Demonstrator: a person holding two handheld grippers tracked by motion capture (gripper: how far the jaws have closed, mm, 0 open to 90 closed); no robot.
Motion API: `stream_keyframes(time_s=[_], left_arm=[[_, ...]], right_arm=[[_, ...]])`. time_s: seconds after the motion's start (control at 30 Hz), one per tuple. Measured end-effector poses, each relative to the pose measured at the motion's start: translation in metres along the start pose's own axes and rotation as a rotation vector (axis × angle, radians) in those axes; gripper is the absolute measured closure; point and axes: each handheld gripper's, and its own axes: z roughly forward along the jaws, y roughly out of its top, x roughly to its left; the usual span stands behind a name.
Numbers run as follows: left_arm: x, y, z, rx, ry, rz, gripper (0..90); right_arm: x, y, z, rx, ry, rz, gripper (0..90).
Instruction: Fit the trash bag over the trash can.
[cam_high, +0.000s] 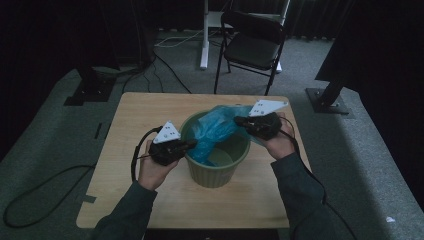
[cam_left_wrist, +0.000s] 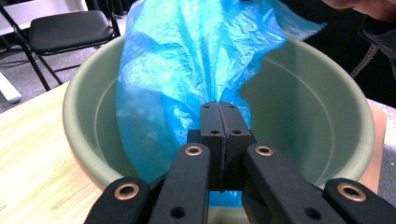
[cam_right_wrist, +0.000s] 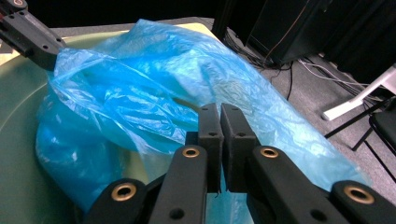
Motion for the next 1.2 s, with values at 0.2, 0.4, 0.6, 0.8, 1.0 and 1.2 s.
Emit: stream_keyframes(time_s=[0.2, 0.4, 0.6, 0.8, 1.0, 1.2], left_arm=[[0.002, -0.003, -0.001, 0.006, 0.01, -0.011, 89.5], [0.006, -0.007, -0.002, 0.014, 0.025, -0.034, 89.5], [0.01, -0.01, -0.006, 0.012, 0.037, -0.049, 89.4], [0.011, -0.011, -0.007, 0.008, 0.039, -0.054, 89.4], [0.012, -0.011, -0.007, 0.008, 0.039, -0.054, 89.4], [0.012, -0.011, -0.008, 0.008, 0.035, -0.056, 88.9]], right_arm=[[-0.006, -0.01, -0.007, -0.001, -0.025, 0.043, 87.4], [-0.01, -0.018, -0.016, -0.004, -0.048, 0.075, 88.3], [-0.017, -0.025, -0.023, -0.005, -0.07, 0.107, 88.8], [-0.02, -0.031, -0.024, 0.004, -0.073, 0.121, 88.9], [-0.025, -0.036, -0.025, 0.018, -0.091, 0.143, 89.1], [-0.028, -0.043, -0.025, 0.032, -0.105, 0.161, 89.2]])
